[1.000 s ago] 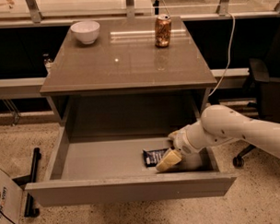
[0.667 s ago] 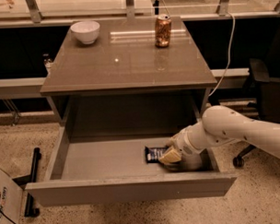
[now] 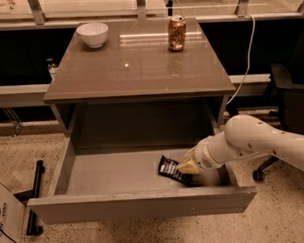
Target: Pick rxbar blueberry from top drawer and place on counter
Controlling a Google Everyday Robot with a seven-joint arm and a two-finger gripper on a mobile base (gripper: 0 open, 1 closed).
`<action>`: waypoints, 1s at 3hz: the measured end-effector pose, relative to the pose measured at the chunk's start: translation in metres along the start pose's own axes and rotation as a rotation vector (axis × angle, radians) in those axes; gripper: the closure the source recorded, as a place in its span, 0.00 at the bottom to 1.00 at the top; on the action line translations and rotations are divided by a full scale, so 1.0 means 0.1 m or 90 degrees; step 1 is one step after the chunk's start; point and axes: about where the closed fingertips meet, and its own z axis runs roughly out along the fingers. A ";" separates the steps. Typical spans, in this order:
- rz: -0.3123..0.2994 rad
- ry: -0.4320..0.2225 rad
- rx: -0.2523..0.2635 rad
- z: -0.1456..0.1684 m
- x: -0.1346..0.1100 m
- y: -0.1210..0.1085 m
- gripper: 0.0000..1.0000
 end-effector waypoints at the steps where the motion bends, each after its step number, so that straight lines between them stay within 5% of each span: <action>1: -0.053 -0.043 0.032 -0.58 -0.50 -0.12 1.00; 3: -0.137 -0.100 0.086 -1.35 -1.15 -0.25 1.00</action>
Offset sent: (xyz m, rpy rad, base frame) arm 0.0407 -0.0100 0.1897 0.0070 -0.3078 0.0918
